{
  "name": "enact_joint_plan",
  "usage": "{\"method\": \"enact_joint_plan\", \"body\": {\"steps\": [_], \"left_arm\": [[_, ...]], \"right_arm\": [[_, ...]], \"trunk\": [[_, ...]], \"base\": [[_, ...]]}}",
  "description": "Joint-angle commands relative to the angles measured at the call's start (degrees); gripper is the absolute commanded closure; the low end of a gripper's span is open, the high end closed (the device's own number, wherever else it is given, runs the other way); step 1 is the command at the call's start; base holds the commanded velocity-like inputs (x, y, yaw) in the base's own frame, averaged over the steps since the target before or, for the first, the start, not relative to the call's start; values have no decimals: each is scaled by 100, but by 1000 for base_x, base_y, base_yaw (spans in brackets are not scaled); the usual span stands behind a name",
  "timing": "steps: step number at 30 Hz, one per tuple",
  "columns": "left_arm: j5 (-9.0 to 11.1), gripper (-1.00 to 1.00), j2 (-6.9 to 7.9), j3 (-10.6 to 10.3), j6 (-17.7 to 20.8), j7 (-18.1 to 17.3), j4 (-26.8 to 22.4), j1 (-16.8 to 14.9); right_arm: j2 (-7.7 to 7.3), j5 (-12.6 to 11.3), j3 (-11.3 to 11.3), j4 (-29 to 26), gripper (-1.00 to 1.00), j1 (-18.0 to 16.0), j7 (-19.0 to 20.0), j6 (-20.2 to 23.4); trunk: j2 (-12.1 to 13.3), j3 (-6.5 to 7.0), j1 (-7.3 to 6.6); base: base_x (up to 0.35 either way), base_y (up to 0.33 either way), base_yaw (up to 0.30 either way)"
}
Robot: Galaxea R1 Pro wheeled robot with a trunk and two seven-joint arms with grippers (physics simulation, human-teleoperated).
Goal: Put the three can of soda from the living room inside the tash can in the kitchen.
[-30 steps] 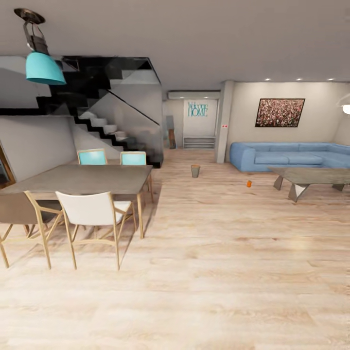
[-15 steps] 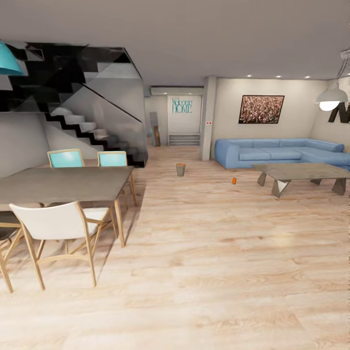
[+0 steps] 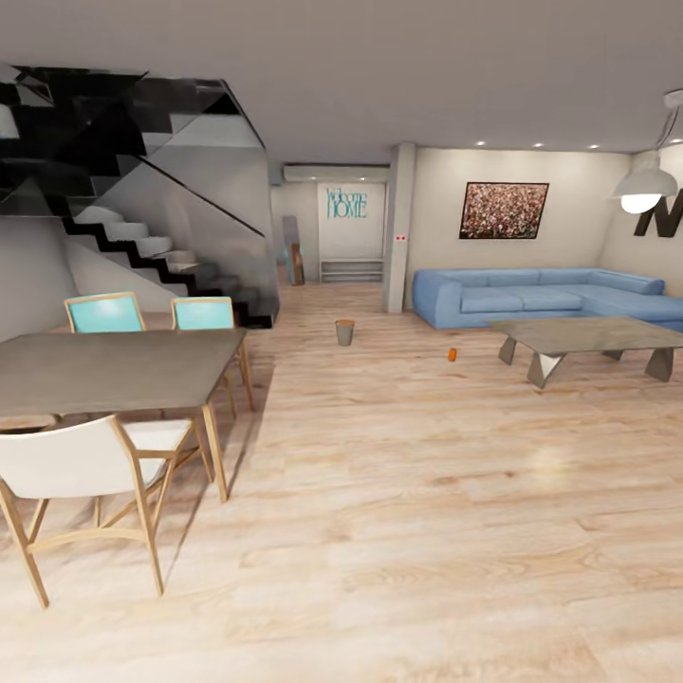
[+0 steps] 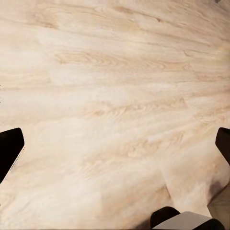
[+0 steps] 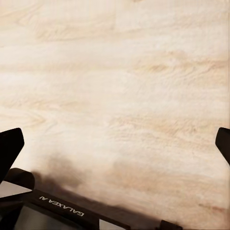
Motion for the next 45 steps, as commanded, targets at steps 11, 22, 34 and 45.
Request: {"method": "enact_joint_plan", "body": {"steps": [11,22,34,45], "left_arm": [[0,-100,0,0,0,2,0,0],[0,-100,0,0,0,2,0,0],[0,-100,0,-8,0,2,0,0],[0,-100,0,-7,0,2,0,0]], "right_arm": [[-3,0,0,0,-100,0,0,-7],[-2,0,0,0,-100,0,0,-9],[-1,0,0,0,-100,0,0,-9],[-4,0,0,0,-100,0,0,-9]], "trunk": [[0,0,0],[0,0,0],[0,0,0],[0,0,0]], "base": [[347,0,-1],[347,0,0],[347,0,0],[347,0,0]]}}
